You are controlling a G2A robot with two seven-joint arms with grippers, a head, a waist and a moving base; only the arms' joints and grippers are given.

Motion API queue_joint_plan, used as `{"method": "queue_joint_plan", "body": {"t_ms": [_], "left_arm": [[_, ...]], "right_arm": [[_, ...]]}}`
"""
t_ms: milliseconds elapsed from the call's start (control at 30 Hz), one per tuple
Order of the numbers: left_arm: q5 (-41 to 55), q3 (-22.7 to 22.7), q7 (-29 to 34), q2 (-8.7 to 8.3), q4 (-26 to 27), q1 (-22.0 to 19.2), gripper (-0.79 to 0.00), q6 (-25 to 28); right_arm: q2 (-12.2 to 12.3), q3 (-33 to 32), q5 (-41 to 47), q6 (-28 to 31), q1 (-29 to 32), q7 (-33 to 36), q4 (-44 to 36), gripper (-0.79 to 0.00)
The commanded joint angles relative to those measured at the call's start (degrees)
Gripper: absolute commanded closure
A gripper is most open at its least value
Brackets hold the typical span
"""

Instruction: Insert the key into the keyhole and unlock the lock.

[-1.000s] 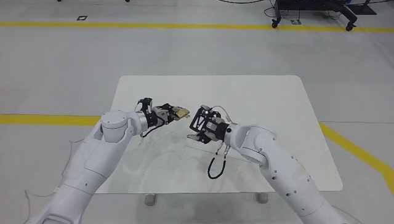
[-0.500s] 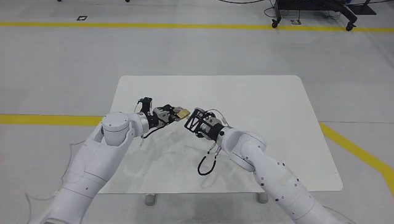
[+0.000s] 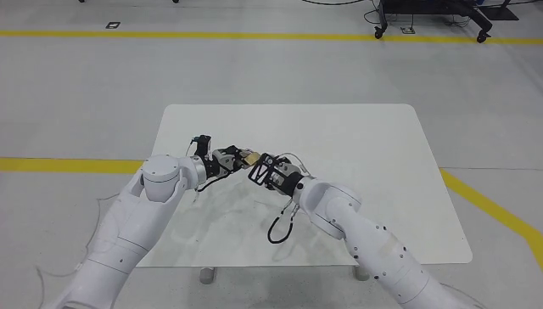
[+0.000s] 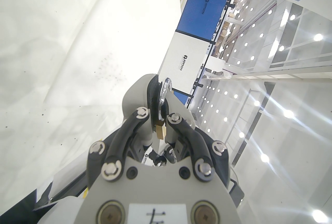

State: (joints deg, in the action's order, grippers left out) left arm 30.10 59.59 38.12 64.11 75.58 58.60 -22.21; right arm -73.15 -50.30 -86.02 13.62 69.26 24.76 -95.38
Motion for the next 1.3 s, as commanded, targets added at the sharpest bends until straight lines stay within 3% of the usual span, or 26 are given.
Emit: {"method": "queue_joint_plan", "body": {"t_ms": [0, 33, 400, 700, 900, 1167, 1267], "left_arm": [[-0.2, 0.0, 0.0, 0.03, 0.0, 0.0, 0.000, 0.1], [-0.2, 0.0, 0.1, 0.05, 0.0, 0.0, 0.000, 0.0], [-1.1, 0.2, -0.1, 0.21, 0.5, 0.3, 0.000, 0.9], [-3.6, 0.6, -1.3, 0.15, 2.0, 1.4, 0.000, 3.3], [-4.8, 0.7, -1.8, 0.17, 3.0, 1.9, 0.000, 3.3], [-5.1, 1.0, -1.8, 0.26, 3.3, 2.2, 0.000, 3.4], [-5.3, 1.1, -1.9, 0.32, 3.4, 2.3, 0.000, 3.5]], "right_arm": [[0.0, -0.1, 0.5, 0.6, 0.0, -0.2, 0.2, -0.043], [-0.1, -0.2, 0.7, 0.7, 0.0, -0.2, 0.2, 0.000], [-0.4, -2.1, 6.4, 0.8, 0.4, 0.6, 0.8, 0.000], [-0.9, -6.7, 27.7, 2.9, 0.0, 3.2, 4.1, 0.000], [-0.9, -8.5, 36.1, 6.3, -0.9, 5.1, 6.2, 0.000], [-0.6, -8.6, 35.3, 7.0, -1.5, 6.2, 6.5, 0.000], [-0.5, -8.3, 33.8, 7.4, -1.5, 6.1, 5.9, -0.286]]}}
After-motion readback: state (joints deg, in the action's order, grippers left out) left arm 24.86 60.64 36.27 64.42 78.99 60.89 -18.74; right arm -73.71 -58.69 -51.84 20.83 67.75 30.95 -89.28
